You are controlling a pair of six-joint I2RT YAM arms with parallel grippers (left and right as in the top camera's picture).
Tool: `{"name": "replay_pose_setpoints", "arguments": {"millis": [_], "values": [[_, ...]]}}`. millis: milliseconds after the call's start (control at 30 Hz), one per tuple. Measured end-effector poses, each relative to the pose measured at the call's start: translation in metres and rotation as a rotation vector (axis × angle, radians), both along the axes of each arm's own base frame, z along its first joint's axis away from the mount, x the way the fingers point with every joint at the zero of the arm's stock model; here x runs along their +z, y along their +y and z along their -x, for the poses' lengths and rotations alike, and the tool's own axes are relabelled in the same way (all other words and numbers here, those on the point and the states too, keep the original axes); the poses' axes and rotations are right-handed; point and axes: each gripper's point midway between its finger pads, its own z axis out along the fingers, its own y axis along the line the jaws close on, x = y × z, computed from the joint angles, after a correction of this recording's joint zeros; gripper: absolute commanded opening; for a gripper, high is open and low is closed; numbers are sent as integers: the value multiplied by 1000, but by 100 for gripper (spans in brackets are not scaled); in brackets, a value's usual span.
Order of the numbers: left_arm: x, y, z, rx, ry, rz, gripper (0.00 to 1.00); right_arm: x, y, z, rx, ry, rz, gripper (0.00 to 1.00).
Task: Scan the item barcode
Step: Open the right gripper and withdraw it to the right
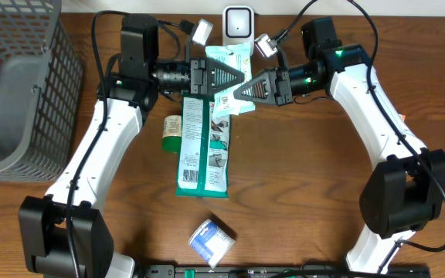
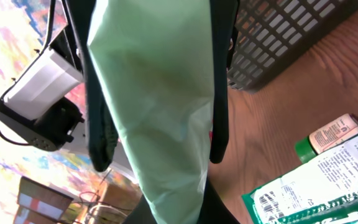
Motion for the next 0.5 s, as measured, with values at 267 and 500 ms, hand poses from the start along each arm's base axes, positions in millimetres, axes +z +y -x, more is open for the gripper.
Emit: {"name": "replay_pose_setpoints", "arguments": {"millis": [267,500], "values": [[2,0,-3,10,-27,0,20,4,0,2,8,24,-19,1],[0,0,-6,28,-34,-11,9,5,-1,2,7,35,-21,30]]}}
